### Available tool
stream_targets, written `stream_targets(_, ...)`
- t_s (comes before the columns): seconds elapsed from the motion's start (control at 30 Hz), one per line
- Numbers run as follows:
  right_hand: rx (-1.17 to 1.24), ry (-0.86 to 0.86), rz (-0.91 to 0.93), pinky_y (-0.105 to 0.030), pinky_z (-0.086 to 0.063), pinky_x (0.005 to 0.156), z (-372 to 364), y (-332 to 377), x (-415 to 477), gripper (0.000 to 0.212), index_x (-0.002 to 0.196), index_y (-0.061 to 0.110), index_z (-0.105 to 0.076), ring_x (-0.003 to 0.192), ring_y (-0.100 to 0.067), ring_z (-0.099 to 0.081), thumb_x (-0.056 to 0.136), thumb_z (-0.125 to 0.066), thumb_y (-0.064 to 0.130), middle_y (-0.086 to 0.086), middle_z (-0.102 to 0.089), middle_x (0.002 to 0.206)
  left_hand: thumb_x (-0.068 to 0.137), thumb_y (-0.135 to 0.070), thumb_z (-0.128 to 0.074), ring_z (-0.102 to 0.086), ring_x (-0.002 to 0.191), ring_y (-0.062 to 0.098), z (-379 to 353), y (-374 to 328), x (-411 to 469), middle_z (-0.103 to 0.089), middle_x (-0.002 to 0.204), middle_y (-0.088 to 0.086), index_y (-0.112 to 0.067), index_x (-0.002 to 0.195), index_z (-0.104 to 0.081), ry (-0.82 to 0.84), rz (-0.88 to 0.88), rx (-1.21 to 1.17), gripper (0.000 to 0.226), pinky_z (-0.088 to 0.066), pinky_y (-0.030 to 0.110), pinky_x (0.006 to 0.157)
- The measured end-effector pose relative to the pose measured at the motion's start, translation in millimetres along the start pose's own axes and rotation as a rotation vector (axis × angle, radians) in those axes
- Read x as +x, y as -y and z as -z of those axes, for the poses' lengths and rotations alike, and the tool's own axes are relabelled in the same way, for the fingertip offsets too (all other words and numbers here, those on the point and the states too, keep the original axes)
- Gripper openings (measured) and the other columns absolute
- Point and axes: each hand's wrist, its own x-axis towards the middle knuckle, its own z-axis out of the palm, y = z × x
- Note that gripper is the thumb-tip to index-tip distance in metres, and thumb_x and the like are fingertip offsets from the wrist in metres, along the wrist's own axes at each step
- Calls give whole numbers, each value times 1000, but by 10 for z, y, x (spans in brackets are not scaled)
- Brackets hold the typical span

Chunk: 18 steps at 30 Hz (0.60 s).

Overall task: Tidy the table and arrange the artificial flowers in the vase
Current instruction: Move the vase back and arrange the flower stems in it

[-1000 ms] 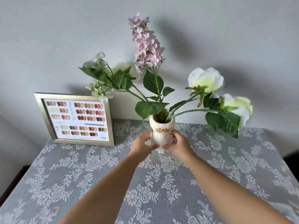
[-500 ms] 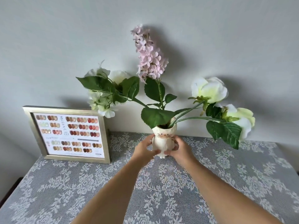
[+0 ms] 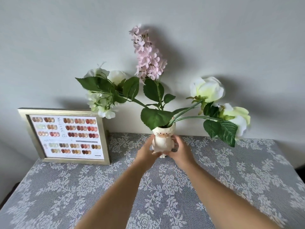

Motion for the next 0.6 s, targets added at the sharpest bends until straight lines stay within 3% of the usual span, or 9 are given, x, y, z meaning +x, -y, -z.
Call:
stream_targets(0.07,-8,-37,-12,-34,-44,87,37,40,-94,78,135,20,-41,116,-22,-52,67,-80,25,-3,-54,132,80,-14,-69,-54,119,20,45,-45,-121,-47,141,-3,-42,141,-25,-31,-21,8,80,-49,30,87)
stream_targets(0.17,-1,-89,-11,-40,-43,97,127,105,-293,68,130,18,-48,118,-23,-52,70,-79,23,-4,-55,132,81,-17,-69,-52,121,18,161,-127,-362,-47,140,0,-41,138,-31,-91,-76,76,73,-47,35,94)
stream_targets(0.33,-77,-168,89,-24,-48,82,237,379,-729,42,113,15,-62,96,-14,-60,74,-75,22,-2,-67,111,79,-20,-71,-55,100,9,372,-322,-807,-59,126,-1,-27,127,-50,-182,-226,184,52,-43,23,84)
stream_targets(0.43,-66,-230,178,-30,-55,80,357,671,-939,33,106,15,-64,89,-13,-62,75,-74,20,-1,-69,102,78,-21,-72,-58,97,10,520,-493,-1054,-63,117,-2,-24,117,-56,-235,-318,226,42,-46,24,85)
stream_targets(0.6,-121,-358,357,-29,-55,78,778,1145,-1067,21,96,14,-66,87,-13,-61,76,-72,14,-2,-67,98,79,-20,-70,-57,96,10,824,-907,-1360,-60,109,-4,-23,111,-58,-361,-464,268,34,-52,34,89)
